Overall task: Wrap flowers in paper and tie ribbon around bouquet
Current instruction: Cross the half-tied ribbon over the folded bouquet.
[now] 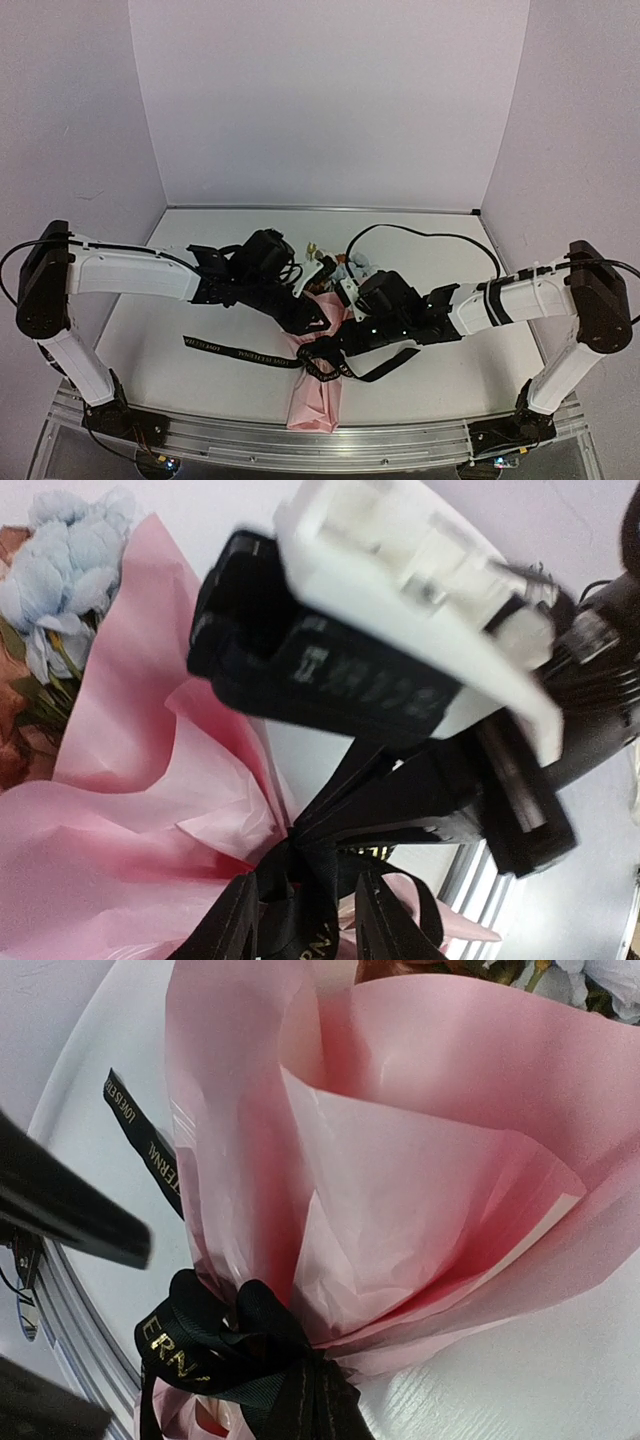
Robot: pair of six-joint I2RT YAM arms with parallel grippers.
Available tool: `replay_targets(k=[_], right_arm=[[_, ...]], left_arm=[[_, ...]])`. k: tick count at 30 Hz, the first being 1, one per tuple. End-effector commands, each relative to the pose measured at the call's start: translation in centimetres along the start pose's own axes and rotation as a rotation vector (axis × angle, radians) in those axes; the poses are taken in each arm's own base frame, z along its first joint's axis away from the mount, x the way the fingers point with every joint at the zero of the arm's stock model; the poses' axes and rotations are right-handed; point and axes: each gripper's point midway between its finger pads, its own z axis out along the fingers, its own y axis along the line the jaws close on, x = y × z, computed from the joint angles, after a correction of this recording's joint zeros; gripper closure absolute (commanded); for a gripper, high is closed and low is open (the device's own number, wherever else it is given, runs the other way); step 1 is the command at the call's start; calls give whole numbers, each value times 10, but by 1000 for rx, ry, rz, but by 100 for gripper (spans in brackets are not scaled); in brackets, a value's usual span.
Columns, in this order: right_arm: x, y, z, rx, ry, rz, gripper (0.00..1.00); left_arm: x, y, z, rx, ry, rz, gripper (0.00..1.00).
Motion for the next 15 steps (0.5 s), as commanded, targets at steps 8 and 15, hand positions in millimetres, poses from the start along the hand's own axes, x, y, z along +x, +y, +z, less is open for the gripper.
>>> replay_targets(k=[8,15], right_arm=[[-17,12,-3,-42,-68,-10,100],[-17,14,-4,-54,-75,-16,100]], left_arm=[[7,5,22,1,83,25,63],[6,9,28,-16,96,26,65]])
